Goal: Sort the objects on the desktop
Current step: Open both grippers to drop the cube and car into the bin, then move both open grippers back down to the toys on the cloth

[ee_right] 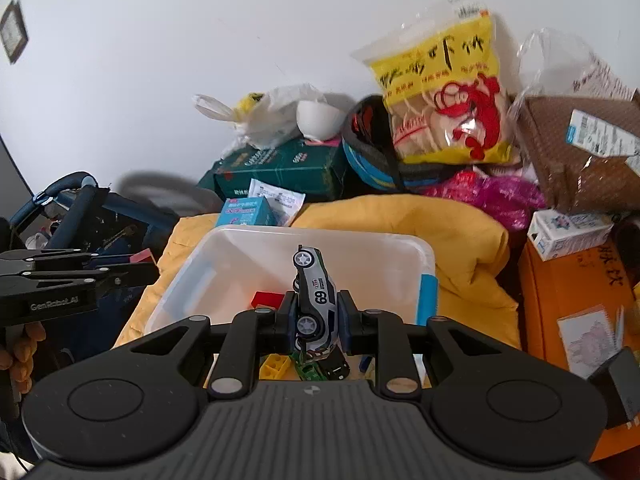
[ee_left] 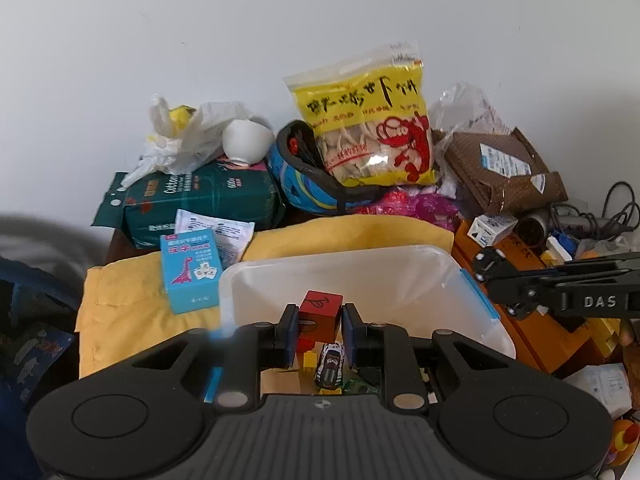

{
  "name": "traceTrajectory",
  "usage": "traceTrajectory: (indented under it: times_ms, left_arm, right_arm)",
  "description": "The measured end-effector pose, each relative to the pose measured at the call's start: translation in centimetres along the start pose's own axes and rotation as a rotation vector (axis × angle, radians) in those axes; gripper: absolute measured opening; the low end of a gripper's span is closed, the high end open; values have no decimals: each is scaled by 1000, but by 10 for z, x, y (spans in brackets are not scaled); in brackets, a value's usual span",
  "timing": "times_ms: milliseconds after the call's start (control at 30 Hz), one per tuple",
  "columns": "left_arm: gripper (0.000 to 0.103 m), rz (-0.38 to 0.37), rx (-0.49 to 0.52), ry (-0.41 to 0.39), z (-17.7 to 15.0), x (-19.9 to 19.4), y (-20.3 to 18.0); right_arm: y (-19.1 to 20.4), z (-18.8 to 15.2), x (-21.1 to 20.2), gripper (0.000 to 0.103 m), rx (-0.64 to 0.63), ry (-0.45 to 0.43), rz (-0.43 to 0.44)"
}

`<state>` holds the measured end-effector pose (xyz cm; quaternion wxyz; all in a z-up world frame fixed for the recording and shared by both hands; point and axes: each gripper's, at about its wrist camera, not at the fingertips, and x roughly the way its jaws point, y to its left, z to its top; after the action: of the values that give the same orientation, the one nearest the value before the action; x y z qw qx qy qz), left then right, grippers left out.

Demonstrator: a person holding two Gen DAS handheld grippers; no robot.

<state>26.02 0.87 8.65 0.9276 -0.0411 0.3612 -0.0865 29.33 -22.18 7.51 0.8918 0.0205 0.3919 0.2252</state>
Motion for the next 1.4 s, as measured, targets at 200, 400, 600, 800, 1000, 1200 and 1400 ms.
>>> traceTrajectory:
  times_ms: [200, 400, 600, 800, 1000, 1200, 1400]
  left_arm:
    - [30, 26, 20, 51, 12, 25, -3]
    - [63, 93, 13, 83, 12, 41, 0]
    - [63, 88, 36, 13, -15, 19, 6]
    - [63, 66, 94, -100, -91, -20, 7]
    - [63, 80, 105, -37, -177, -9, 0]
    - [63, 72, 80, 55, -228, -7, -7]
    - [63, 84, 80, 76, -243, -22, 2]
  right_arm:
    - [0, 9, 25, 24, -14, 70, -26]
    - [-4, 13, 43, 46, 43, 88, -56]
    - [-3, -7, 25, 48, 37, 44, -23]
    - [13, -76, -16, 59, -108, -89, 9]
    - [17, -159, 5, 59, -132, 27, -56]
    - [46, -207, 28, 55, -189, 112, 28]
    - [74, -207, 58, 53, -300, 103, 33]
